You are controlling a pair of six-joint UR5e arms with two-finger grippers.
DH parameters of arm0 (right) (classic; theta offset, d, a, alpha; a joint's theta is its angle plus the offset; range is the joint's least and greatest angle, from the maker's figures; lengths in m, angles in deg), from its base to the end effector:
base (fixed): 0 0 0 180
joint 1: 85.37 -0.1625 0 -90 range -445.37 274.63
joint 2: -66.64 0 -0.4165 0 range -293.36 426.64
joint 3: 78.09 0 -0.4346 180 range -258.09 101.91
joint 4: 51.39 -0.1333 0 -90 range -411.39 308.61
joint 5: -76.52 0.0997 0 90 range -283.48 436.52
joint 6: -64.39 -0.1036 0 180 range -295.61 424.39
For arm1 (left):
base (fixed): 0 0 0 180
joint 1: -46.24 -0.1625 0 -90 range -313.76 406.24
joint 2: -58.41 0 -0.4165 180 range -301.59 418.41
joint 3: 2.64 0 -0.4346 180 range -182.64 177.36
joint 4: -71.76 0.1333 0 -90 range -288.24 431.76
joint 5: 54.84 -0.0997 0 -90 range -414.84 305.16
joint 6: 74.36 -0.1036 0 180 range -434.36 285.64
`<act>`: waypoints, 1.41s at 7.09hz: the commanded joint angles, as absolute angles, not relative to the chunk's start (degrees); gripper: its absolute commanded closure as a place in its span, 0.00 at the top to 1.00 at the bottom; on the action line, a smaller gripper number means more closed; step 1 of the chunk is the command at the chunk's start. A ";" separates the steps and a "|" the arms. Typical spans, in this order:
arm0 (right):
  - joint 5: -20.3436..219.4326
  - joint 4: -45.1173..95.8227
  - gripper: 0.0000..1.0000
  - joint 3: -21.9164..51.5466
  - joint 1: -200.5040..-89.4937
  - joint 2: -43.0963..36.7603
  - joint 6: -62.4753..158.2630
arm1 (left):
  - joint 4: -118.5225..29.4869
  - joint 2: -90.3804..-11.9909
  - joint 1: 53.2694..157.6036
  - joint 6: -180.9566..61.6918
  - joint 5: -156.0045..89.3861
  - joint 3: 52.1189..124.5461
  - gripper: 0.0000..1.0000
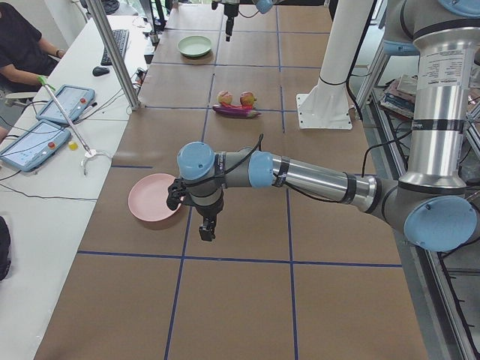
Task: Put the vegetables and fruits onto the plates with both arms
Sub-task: 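Reach the right gripper down to the red-yellow pomegranate and grasp it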
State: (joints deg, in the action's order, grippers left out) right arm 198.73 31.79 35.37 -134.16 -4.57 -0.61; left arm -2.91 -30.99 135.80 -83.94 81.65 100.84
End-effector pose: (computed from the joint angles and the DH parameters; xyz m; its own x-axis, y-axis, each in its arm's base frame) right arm -0.3282 -0.4933 0.2467 0.5481 0.0831 0.8323 -0.1540 0.9881 0.0028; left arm -0.0542 -0.5163 0.5576 0.6778 0.1409 -0.7216 -0.1222 0.9894 0.0784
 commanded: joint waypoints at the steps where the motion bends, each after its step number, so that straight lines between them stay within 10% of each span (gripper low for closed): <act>1: 188.02 34.28 1.00 31.28 -121.53 5.24 -13.96 | -2.86 -30.98 135.80 -83.94 81.65 100.81 1.00; 10: 177.69 42.12 0.99 14.37 -109.37 19.18 -14.44 | -2.95 -30.54 135.80 -83.94 81.74 100.28 1.00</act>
